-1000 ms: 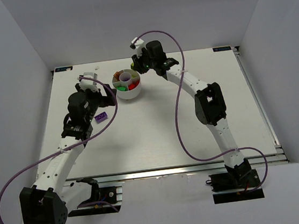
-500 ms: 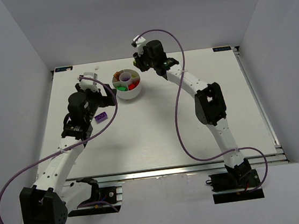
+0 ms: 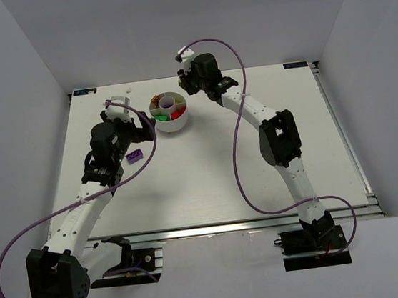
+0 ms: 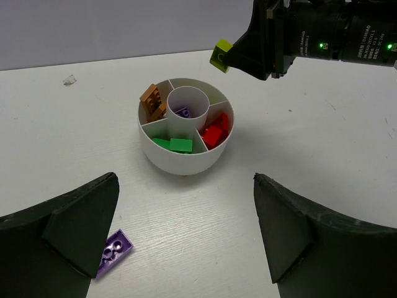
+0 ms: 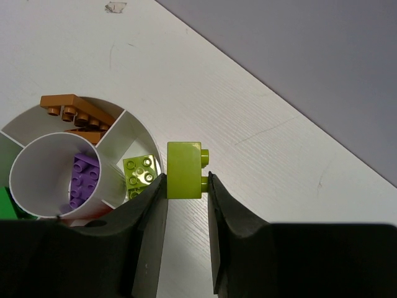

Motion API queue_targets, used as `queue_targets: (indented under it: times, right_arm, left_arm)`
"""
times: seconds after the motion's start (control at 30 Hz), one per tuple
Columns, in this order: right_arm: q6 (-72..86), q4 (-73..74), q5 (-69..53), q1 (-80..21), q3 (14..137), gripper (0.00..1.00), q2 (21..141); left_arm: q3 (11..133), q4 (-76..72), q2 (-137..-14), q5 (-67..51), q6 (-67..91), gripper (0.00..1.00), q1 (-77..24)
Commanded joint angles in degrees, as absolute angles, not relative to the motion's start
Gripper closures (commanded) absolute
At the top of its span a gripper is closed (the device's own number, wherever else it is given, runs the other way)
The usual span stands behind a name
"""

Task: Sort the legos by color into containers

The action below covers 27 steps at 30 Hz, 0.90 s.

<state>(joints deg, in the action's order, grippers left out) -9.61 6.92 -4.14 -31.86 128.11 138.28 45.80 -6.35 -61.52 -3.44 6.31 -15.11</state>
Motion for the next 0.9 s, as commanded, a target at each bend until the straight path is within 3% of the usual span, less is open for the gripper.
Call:
queue_targets:
  times: [0.0,0.53,0.87]
  right_arm:
    - [-9.93,3.87,-3.16,-31.73,129.11,1.00,137.55]
    - [-10.02,3.96,-3.78,-31.73,128.85,1.00,137.72]
    - [-9.49,4.92,-10.45,-31.73,128.94,1.00,137.81]
  left_arm:
    - [47.55,-6.50,-61.35,-4.04,6.68,0.02,-14.85]
    - [47.64,-6.50,-61.26,-4.22,6.68,0.02,-14.85]
    - [47.55,-6.59,-61.17,-4.31,6.68,0.02,-14.85]
